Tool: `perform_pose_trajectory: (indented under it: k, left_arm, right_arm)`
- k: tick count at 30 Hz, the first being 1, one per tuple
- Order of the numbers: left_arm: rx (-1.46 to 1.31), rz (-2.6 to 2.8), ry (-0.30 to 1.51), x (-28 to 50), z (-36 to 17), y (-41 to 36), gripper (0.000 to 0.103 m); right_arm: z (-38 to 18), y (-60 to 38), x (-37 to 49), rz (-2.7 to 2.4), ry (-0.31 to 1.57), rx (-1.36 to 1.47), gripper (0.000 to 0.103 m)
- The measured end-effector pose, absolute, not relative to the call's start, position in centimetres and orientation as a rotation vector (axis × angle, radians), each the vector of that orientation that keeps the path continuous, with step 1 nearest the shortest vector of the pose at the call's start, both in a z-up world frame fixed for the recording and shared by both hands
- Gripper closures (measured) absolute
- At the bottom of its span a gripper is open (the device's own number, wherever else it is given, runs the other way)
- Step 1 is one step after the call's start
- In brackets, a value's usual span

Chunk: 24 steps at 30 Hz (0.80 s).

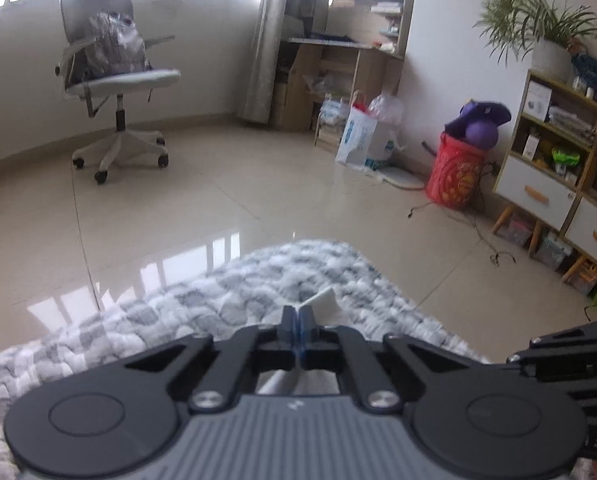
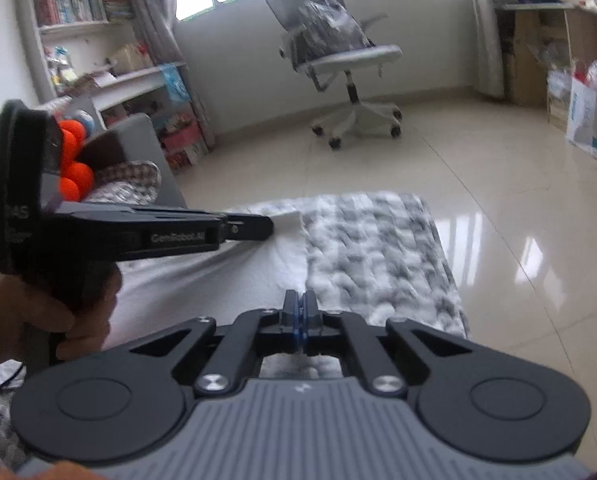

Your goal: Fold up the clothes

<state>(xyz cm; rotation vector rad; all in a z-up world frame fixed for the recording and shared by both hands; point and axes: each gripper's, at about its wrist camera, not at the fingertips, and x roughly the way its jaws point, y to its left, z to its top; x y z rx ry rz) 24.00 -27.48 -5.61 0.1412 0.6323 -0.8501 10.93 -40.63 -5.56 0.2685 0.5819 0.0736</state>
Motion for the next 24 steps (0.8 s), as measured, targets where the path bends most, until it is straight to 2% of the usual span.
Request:
perform_pose_trajectory:
  k: [4, 6, 7, 9, 11, 13, 15, 17, 18, 21, 24]
  left_arm:
    - [0.125, -0.844, 0.649, 24.3, -5.6, -27.2, 0.101]
    - [0.119, -0.841, 0.650, 24.3, -5.4, -27.0, 0.098]
    - [0.111, -0.840, 0.649, 24.2, -5.2, -26.7, 0.095]
    - [0.094, -0.838, 0.647, 24.1, -4.8, -26.1, 0.082]
    - [0.078, -0.833, 0.643, 24.0, -4.4, -25.1, 0.075]
    - [0.059, -0.820, 0.638, 23.9, -3.8, -23.8, 0.073]
    - [0.041, -0.802, 0.629, 23.8, -3.1, -22.4, 0.063]
    - [0.034, -0.779, 0.616, 23.6, -2.4, -20.7, 0.062]
    - [0.034, -0.765, 0.608, 23.5, -2.1, -19.9, 0.059]
    - [0.052, -0.714, 0.575, 23.1, -1.2, -17.3, 0.052]
    - [0.062, -0.675, 0.567, 22.9, -0.5, -14.7, 0.051]
  right_arm:
    - [-5.4, -40.4, 11.0, 0.074, 0.592, 0.250, 0.100]
    - [-5.2, -40.3, 10.9, 0.082, 0.591, 0.250, 0.093]
    - [-5.1, -40.3, 10.9, 0.087, 0.590, 0.250, 0.091]
    - [-4.8, -40.5, 10.8, 0.106, 0.590, 0.255, 0.091]
    - [-4.4, -40.6, 10.8, 0.107, 0.591, 0.251, 0.090]
    - [-3.9, -40.6, 10.8, 0.105, 0.595, 0.240, 0.090]
    - [-3.5, -40.5, 10.8, 0.110, 0.600, 0.235, 0.090]
    - [-3.1, -40.1, 10.8, 0.119, 0.601, 0.232, 0.089]
    - [-2.9, -39.8, 10.8, 0.123, 0.602, 0.230, 0.087]
    - [-2.2, -38.9, 10.8, 0.140, 0.598, 0.226, 0.060]
    - [-1.4, -37.6, 11.1, 0.157, 0.593, 0.203, 0.060]
